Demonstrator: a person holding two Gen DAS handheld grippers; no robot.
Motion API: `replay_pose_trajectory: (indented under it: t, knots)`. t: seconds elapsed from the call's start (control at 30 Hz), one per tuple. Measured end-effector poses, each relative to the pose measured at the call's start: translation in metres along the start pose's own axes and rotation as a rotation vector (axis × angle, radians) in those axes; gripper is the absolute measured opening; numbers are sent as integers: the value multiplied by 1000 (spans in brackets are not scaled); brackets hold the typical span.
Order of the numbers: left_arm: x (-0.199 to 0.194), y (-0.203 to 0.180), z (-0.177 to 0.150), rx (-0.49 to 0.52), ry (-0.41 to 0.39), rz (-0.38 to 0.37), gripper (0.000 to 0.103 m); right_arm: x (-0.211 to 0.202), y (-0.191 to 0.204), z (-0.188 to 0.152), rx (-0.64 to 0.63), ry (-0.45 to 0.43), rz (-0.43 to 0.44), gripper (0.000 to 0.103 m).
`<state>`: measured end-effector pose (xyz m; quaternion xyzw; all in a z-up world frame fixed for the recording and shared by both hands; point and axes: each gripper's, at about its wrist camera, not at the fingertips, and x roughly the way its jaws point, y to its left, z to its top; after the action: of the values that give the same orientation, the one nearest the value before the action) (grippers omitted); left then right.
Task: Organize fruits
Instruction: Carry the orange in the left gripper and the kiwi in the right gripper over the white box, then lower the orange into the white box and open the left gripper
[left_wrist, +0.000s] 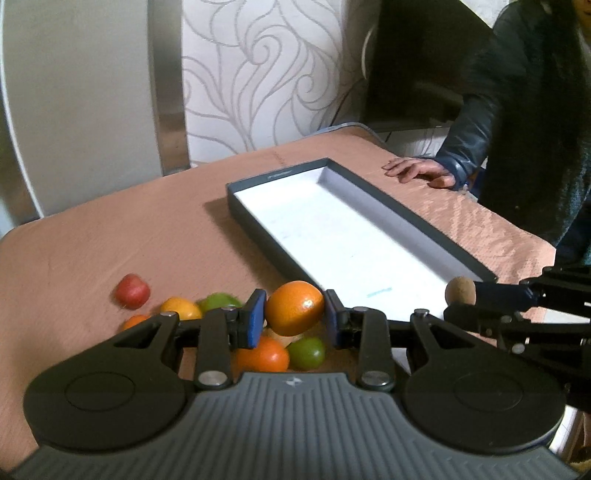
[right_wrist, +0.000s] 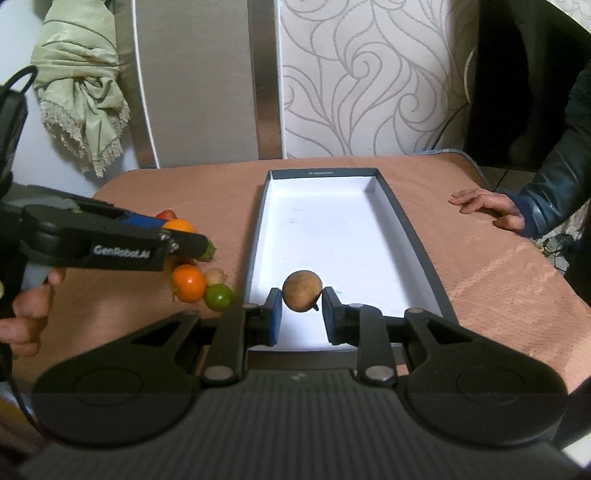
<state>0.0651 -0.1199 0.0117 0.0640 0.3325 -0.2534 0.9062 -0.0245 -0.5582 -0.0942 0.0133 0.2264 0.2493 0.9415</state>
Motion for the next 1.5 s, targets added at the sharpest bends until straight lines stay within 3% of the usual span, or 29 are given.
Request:
replay_pose_trajectory:
  t: [0.8,1.5]
  knots:
    - [80,-38,42,81,15,-81,39,-4,-19,-3,37,3,-58,26]
    - [143,-27,46,39,97,-18,39,-16,-19,-9,64,15,-98,26]
